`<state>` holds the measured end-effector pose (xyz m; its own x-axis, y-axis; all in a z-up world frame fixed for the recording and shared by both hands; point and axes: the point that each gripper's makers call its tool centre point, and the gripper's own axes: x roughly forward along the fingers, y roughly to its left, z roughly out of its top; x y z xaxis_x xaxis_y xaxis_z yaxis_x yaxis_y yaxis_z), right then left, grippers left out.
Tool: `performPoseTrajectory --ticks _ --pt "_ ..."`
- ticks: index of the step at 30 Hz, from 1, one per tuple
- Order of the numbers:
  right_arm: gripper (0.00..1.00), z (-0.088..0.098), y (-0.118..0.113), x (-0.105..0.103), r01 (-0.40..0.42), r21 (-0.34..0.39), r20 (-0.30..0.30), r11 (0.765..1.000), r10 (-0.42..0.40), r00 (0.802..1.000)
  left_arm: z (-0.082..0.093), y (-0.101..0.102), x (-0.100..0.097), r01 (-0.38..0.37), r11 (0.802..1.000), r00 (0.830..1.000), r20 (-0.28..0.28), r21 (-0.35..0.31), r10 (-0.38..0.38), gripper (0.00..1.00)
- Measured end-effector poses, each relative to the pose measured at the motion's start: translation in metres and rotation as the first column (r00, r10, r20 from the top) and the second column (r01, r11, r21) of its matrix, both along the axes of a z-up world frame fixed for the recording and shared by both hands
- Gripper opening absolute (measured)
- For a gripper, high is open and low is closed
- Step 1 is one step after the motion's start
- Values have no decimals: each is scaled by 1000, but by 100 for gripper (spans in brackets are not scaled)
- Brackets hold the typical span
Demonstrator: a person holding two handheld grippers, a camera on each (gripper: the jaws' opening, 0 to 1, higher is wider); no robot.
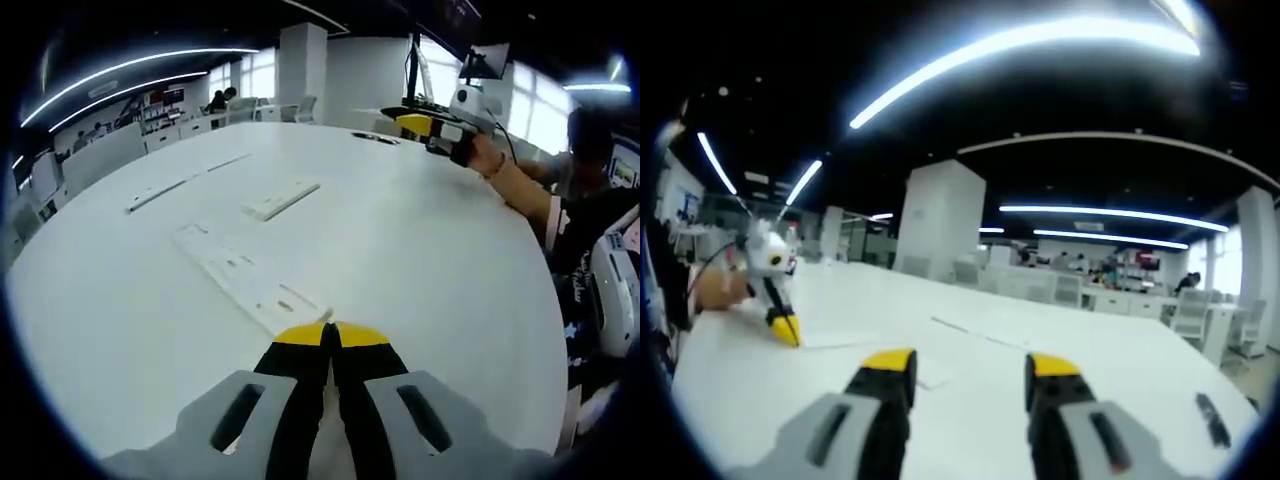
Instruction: Locate the socket holder cover, grip the socket holder cover, clip it into the socket holder slot.
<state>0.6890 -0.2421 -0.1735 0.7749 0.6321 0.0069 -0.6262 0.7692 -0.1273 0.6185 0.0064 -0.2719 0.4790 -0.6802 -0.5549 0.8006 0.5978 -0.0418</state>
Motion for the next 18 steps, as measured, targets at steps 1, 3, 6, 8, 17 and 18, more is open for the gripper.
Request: performPoseTrajectory --ticks 1,3,6,8,17,18 --pt "45 0 0 0 -1 0 0 1000 1 1000 0 0 0 -1 1000 1000 1 -1 1 3" --pt "45 0 0 0 -1 0 0 1000 1 1000 0 1 1 -3 1000 1000 8 0 3 3" --pt "45 -1 0 0 -1 -2 -2 1000 1 1000 0 1 3 -5 1000 1000 20 4 5 3" --pt "45 0 0 0 0 -1 -1 1000 0 1000 0 1 4 -6 1000 1000 23 5 6 3" --pt "45 -1 1 0 -4 -4 -2 1000 4 1000 1 1 8 -13 1000 999 49 15 12 3" --pt "45 -1 1 0 -4 -3 -3 1000 4 1000 1 1 8 -13 1000 999 50 15 12 3"
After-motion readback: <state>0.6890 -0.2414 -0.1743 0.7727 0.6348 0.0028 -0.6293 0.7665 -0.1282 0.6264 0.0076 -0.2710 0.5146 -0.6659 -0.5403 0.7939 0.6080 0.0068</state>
